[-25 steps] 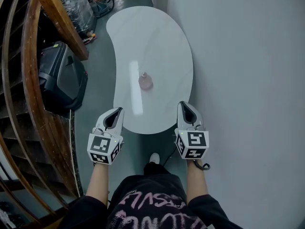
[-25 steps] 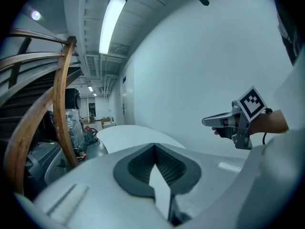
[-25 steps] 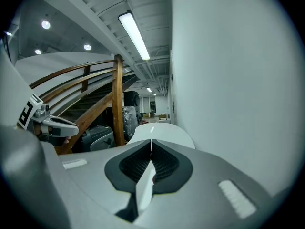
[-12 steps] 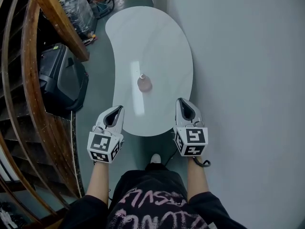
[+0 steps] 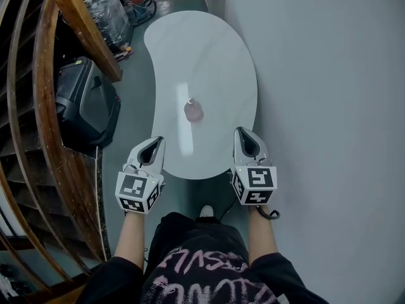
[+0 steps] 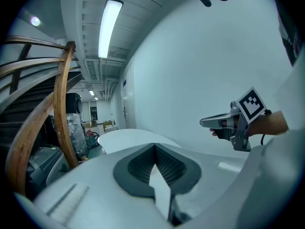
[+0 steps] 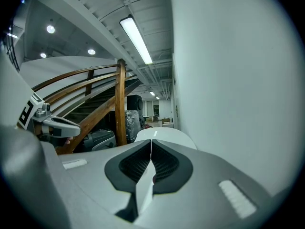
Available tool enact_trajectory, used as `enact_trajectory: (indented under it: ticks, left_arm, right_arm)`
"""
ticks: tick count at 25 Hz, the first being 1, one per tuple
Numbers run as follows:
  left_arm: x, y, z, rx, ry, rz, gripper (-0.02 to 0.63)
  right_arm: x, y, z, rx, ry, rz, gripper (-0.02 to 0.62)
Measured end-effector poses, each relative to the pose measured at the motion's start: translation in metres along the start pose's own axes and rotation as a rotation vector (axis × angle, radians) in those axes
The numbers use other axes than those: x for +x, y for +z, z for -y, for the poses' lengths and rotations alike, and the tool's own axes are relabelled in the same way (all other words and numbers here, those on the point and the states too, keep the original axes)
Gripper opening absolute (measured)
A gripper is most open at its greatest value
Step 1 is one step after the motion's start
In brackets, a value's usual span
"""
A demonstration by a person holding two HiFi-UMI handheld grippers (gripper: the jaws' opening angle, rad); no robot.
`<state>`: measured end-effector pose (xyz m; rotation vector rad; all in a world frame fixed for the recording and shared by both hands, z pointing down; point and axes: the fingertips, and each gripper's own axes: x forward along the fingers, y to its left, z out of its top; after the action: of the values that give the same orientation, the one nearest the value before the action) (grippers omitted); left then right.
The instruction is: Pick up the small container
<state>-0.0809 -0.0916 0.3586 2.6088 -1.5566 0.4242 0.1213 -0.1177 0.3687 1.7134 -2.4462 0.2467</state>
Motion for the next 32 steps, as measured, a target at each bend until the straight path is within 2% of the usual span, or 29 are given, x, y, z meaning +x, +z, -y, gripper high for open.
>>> enact_trajectory:
  ticks: [17,32]
  left_arm:
    - [-0.022,0.018,-0.004,0.005,0.035,0.068,0.002]
    - [-0.021,0.012,-0.012,-0.017,0.035,0.086,0.002]
  right_arm:
    - [-0.018,0.016,-0.015,-0.018,-0.001,0.042,0.012]
    - [-0.017,0.013,-0.021,-0.034,-0.012,0.035,0.012]
